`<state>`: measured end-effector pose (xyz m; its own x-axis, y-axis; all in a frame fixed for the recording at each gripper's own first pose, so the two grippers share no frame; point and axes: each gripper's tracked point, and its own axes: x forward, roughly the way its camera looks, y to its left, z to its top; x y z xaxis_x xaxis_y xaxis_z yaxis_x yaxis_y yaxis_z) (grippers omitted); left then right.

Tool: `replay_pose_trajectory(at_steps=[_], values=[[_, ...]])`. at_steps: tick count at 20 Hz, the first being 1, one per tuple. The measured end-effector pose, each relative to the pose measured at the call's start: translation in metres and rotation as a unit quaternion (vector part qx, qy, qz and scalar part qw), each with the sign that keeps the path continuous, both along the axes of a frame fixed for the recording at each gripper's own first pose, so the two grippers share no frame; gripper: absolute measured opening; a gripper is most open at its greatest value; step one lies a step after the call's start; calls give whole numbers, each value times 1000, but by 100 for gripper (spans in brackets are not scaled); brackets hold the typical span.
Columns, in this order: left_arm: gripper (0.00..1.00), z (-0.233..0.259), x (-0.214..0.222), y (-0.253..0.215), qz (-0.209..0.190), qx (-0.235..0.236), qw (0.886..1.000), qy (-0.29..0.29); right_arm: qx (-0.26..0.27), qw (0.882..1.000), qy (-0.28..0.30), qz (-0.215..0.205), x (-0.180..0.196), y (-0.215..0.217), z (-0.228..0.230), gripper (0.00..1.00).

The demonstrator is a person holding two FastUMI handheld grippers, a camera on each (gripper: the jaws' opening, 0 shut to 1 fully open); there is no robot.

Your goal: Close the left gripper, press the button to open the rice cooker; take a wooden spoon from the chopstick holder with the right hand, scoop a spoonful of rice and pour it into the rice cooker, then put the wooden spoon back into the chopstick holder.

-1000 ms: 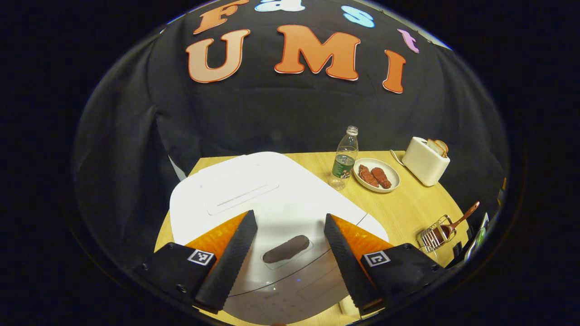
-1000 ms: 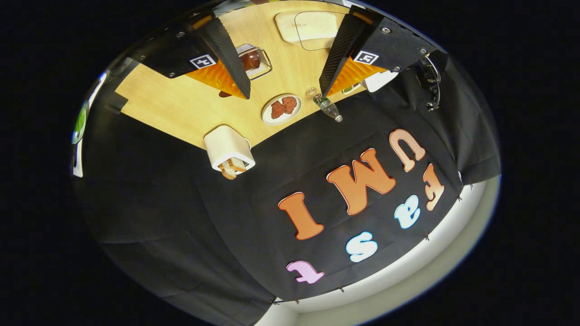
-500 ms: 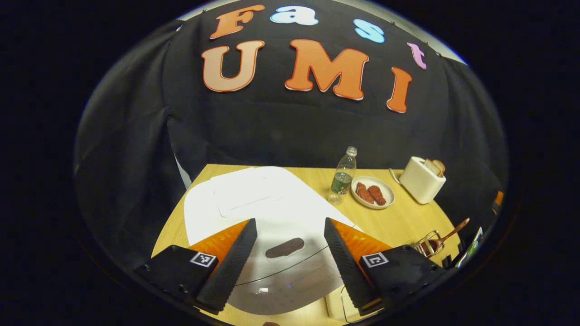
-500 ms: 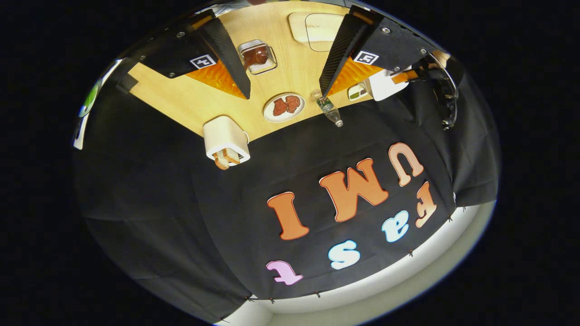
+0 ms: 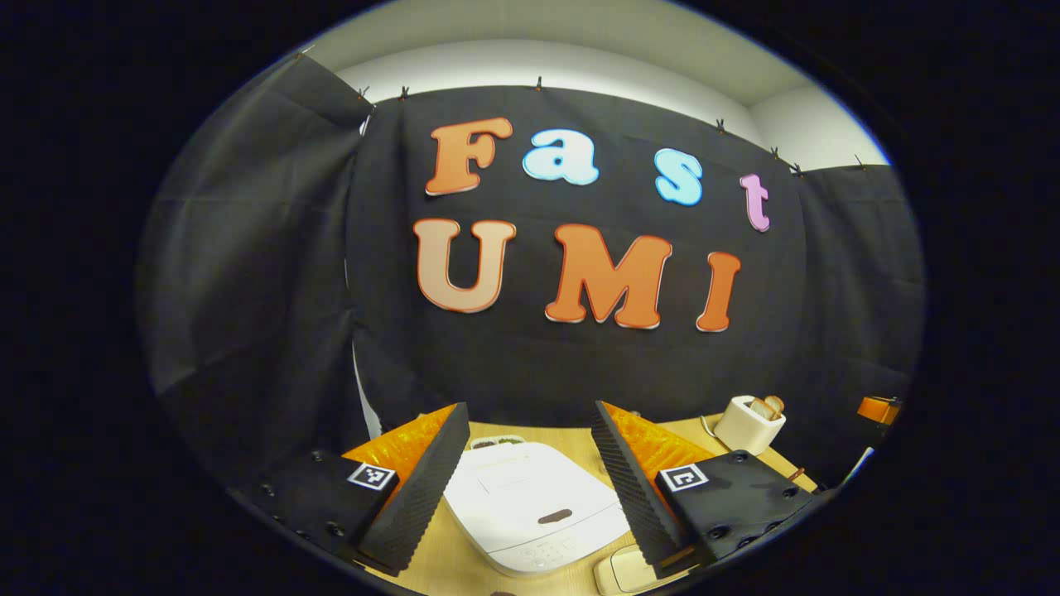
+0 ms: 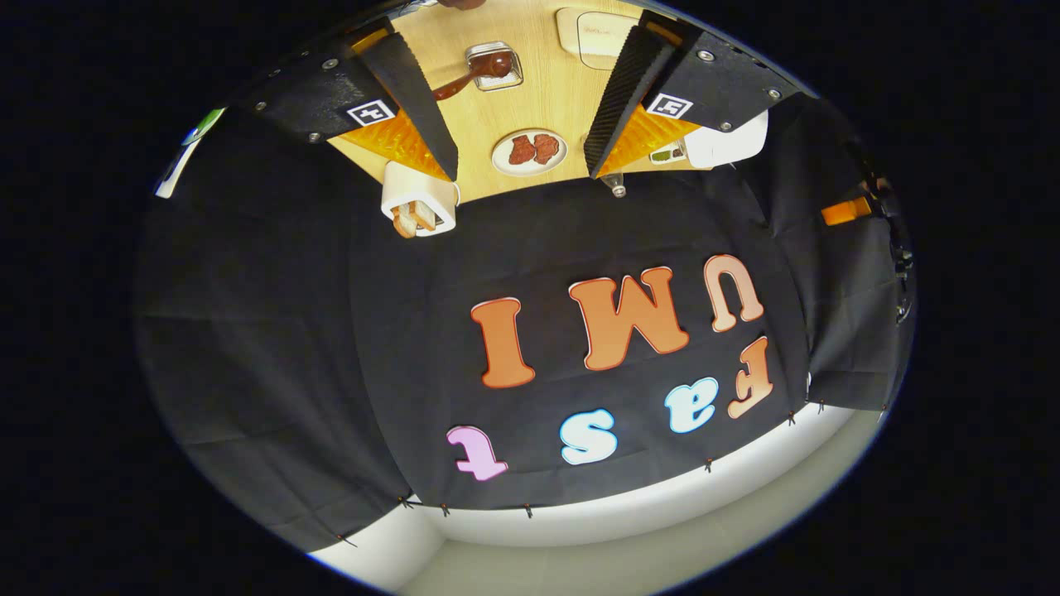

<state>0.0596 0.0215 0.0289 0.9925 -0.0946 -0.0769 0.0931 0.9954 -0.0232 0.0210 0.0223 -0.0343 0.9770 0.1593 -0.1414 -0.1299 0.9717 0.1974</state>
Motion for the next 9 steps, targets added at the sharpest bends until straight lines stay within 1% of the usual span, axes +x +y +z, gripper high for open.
replay_pose_trajectory(at_steps=[1,3,6,9], values=[[100,14,-11,4,-2,1,1000,-16,-8,1000,-14,0,0,0,10,94],[100,28,-31,15,7,9,1000,-29,-30,999,-33,-1,-4,0,25,94],[100,37,-52,30,24,7,999,-38,-69,996,-54,-11,-10,-4,38,94],[100,36,-62,44,41,1,998,-43,-91,994,-64,-12,-18,-1,42,95]])
